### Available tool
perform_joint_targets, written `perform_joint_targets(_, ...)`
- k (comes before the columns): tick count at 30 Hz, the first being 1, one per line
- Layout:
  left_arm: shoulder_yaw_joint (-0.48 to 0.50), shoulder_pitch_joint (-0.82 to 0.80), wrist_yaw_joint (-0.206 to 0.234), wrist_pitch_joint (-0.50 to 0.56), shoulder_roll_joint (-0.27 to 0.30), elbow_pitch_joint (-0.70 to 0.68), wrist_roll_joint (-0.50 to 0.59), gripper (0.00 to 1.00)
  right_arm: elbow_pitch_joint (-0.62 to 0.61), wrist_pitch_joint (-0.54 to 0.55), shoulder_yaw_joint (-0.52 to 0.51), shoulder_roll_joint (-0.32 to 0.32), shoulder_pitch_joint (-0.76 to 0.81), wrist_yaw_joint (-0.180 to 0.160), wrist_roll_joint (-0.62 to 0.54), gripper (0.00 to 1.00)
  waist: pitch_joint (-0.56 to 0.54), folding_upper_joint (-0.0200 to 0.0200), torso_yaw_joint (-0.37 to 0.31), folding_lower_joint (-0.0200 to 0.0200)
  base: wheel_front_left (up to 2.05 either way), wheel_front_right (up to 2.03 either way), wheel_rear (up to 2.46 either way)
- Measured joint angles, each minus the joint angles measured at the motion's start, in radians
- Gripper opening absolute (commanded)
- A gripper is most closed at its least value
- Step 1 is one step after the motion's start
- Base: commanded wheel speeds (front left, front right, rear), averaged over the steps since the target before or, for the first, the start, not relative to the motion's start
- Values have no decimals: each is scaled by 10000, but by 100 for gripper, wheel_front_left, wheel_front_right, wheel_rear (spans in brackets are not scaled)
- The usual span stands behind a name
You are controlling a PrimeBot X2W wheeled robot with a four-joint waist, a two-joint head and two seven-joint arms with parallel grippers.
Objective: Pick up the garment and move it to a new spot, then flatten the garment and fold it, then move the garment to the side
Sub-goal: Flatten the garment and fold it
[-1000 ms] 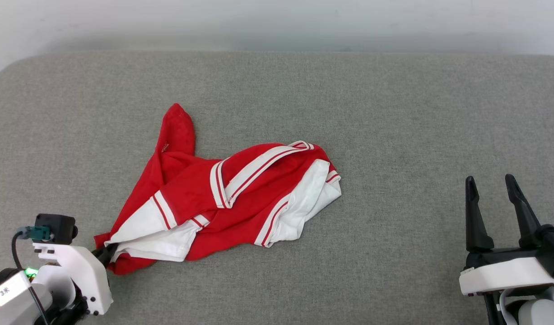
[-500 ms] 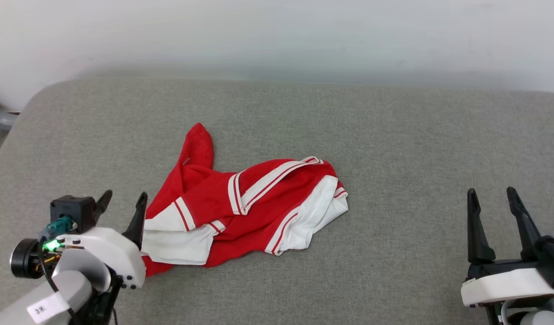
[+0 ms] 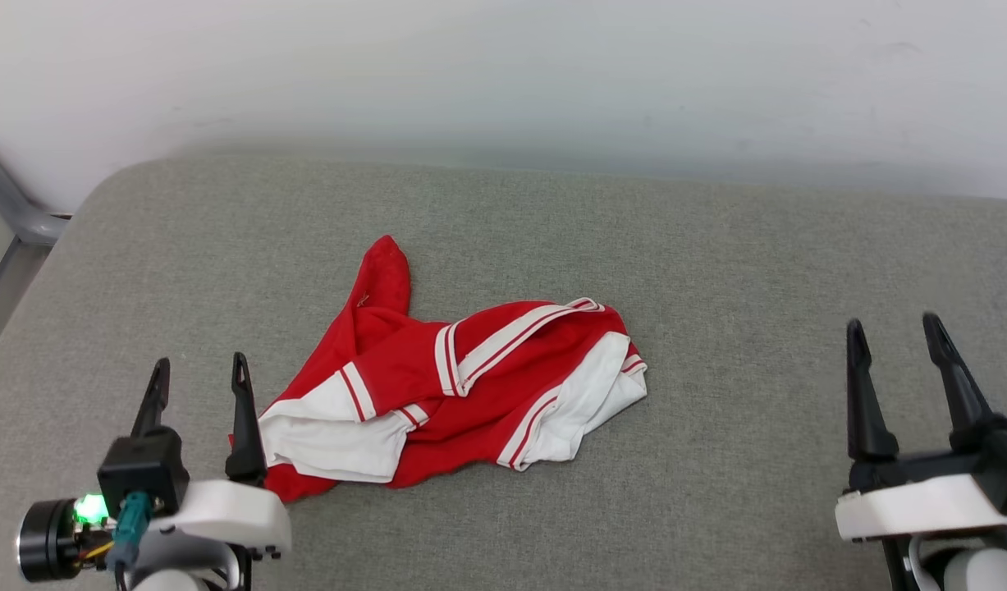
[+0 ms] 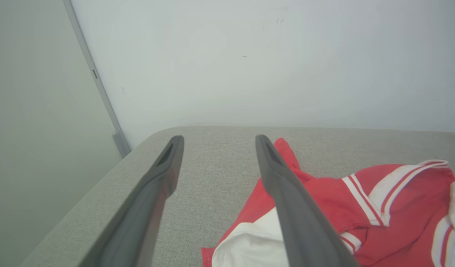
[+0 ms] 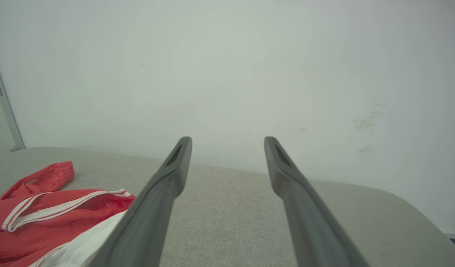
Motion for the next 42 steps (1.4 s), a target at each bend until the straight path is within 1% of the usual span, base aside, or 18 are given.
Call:
perform_joint_targets(3, 606, 548, -42, 0, -441, -142, 759, 100, -207, 0, 201, 0, -339, 0, -130, 100, -22, 0, 55, -1, 0, 0, 0)
perform_joint_targets(5, 943, 829, -192, 0, -709, -163, 1202, 100, -349, 0, 487, -65, -692, 0, -374, 100, 3, 0, 77, 0, 0, 0, 0)
perform_joint_targets(7, 1227, 1012, -380, 0, -1007, -167, 1521, 100, -366, 0, 865, -290, -1110, 0, -393, 100, 40, 0, 106, 0, 0, 0, 0)
perform_joint_targets(10, 1603, 1233, -742, 0, -1442, -100, 1937, 100, -42, 0, 1672, -965, -1780, 0, -259, 100, 86, 0, 166, 0, 0, 0, 0)
perform_joint_targets(13, 1896, 1326, -1091, 0, -1816, 19, 2291, 100, 512, 40, 2746, -1718, -2629, 2, 150, 100, 159, 0, 246, 0, 0, 0, 0)
perform_joint_targets(16, 2165, 1333, -1423, 0, -2138, 107, 2602, 100, 982, 1131, 4040, -2518, -3628, 2, 974, 100, 261, 0, 333, 0, 0, 0, 0)
perform_joint_targets(19, 2378, 1326, -1701, 0, -2449, 180, 2901, 100, 1325, 2623, 5555, -3429, -4479, 2, 1975, 100, 394, 0, 445, 0, 0, 0, 0)
perform_joint_targets(24, 2709, 1248, -2134, -12, -2947, 276, 3350, 100, 1367, 4920, 7967, -4763, -5762, 4, 3774, 100, 694, 0, 669, 1, 0, 0, 0)
perform_joint_targets(29, 2991, 1127, -2502, -12, -3417, 332, 3726, 100, 1308, 6661, 9979, -5770, -6905, 2, 5051, 100, 1049, 0, 949, 1, 0, 0, 0)
perform_joint_targets(32, 3099, 1035, -2729, -12, -3730, 380, 3939, 100, 1356, 7566, 10968, -6155, -7580, 2, 5741, 100, 1283, 0, 1138, 1, 0, 0, 0)
perform_joint_targets(37, 3302, 845, -3072, -12, -4207, 449, 4232, 100, 1724, 8826, 12247, -6470, -8647, 2, 6623, 100, 1698, 0, 1490, 1, 0, 0, 0)
perform_joint_targets(42, 3457, 606, -3382, -12, -4671, 483, 4527, 100, 2389, 9145, 13077, -6498, -9528, 2, 7035, 100, 2144, 0, 1884, 2, 0, 0, 0)
